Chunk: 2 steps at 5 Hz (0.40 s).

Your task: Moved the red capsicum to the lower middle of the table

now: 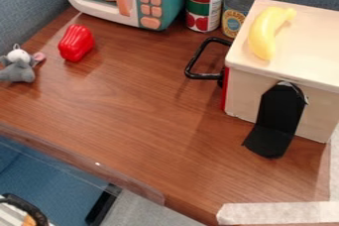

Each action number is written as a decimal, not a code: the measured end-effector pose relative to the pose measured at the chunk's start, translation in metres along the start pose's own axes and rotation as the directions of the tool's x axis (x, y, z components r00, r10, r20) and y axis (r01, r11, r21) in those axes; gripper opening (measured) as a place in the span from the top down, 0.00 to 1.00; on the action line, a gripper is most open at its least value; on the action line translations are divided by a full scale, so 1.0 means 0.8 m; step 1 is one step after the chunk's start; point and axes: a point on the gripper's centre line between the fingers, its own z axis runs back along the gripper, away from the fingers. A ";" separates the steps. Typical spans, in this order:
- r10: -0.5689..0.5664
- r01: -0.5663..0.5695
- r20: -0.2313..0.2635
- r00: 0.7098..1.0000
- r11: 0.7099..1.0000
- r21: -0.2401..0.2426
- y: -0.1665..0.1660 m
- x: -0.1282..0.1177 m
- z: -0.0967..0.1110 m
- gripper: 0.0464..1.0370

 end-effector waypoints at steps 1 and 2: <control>-0.010 0.010 -0.034 0.999 1.000 0.008 -0.003 -0.002 -0.015 0.04; 0.043 -0.045 -0.047 0.998 0.998 -0.032 0.043 0.018 -0.025 0.04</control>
